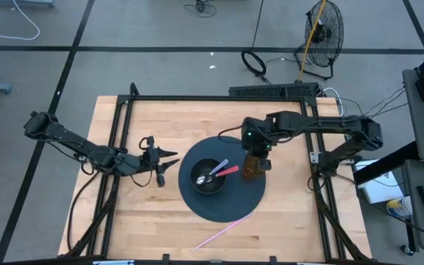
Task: Pick & Place Utensil
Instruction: Put the brown cup on the blue mat to the right of the black bowl
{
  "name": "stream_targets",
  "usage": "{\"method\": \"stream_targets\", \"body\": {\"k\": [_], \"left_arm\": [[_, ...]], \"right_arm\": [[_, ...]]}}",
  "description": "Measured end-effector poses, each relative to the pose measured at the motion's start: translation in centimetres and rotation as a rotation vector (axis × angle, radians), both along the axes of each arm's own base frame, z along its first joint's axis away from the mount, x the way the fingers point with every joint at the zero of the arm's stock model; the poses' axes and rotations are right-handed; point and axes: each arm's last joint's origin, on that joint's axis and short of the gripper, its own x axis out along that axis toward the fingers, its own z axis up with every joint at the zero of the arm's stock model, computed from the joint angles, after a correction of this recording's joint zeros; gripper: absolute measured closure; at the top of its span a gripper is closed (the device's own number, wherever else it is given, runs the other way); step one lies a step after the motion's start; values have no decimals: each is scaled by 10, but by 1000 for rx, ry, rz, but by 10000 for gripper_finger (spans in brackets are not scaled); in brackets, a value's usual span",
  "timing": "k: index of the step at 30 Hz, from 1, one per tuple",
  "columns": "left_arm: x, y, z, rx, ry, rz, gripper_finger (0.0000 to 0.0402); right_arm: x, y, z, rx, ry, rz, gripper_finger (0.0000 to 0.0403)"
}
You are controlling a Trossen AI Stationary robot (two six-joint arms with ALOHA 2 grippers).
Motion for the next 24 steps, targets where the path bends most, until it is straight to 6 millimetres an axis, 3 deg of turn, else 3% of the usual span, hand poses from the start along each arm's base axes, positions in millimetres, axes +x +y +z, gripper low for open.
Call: {"method": "stream_targets", "body": {"k": [24], "left_arm": [[0, 0, 0, -5, -2, 1, 279]], "right_arm": [[4, -1, -3, 1, -2, -6, 395]]}}
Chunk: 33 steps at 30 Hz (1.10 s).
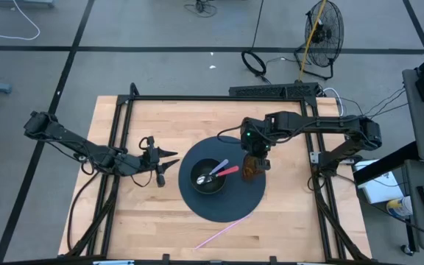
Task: Pick & Place Utensil
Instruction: Put the brown cup on the blue mat to the right of the black bowl
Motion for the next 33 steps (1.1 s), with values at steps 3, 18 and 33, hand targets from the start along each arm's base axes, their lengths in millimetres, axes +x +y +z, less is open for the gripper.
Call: {"method": "stream_targets", "body": {"k": [3, 18, 33], "left_arm": [[0, 0, 0, 0, 0, 0, 279], [0, 0, -1, 0, 6, 1, 279], [0, 0, -1, -3, 11, 2, 279]], "right_arm": [[2, 0, -5, 3, 23, -1, 395], [4, 0, -7, 9, 33, -14, 395], [5, 1, -7, 54, 25, -10, 373]]}}
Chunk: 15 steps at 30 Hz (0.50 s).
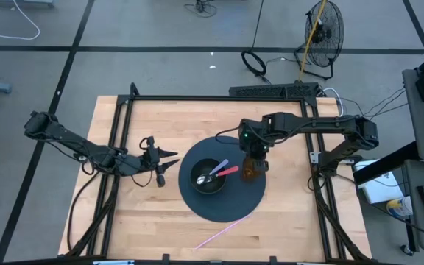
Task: Pick & Place Utensil
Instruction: Put the brown cup on the blue mat to the right of the black bowl
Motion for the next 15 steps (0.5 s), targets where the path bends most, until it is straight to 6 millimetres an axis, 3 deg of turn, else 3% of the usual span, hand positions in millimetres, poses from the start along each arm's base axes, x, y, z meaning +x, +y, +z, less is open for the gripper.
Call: {"method": "stream_targets", "body": {"k": [15], "left_arm": [[0, 0, -1, -2, 5, 1, 279]], "right_arm": [[2, 0, 1, 3, -19, 5, 342]]}}
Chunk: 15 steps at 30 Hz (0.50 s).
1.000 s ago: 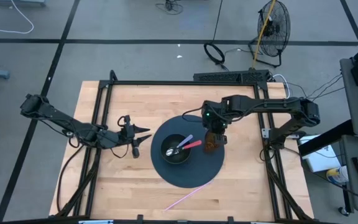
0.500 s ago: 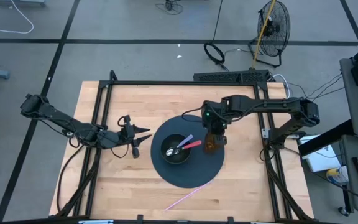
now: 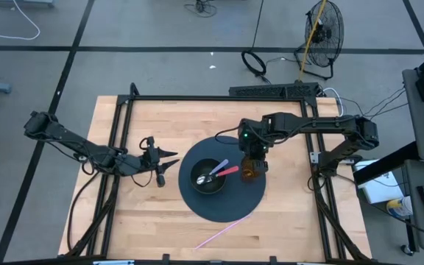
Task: Pick & Place Utensil
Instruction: Put the brown cup on the blue mat to the right of the black bowl, then put the pink straw into the brown cup
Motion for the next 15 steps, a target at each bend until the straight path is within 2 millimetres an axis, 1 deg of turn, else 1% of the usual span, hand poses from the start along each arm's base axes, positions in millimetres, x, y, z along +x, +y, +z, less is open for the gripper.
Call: {"method": "stream_targets", "body": {"k": [6, 15], "left_arm": [[0, 0, 0, 0, 0, 0, 279], [0, 0, 0, -4, -1, 1, 279]], "right_arm": [[-1, 0, 3, -1, -1, 0, 329], [1, 0, 27, -6, -37, -3, 312]]}}
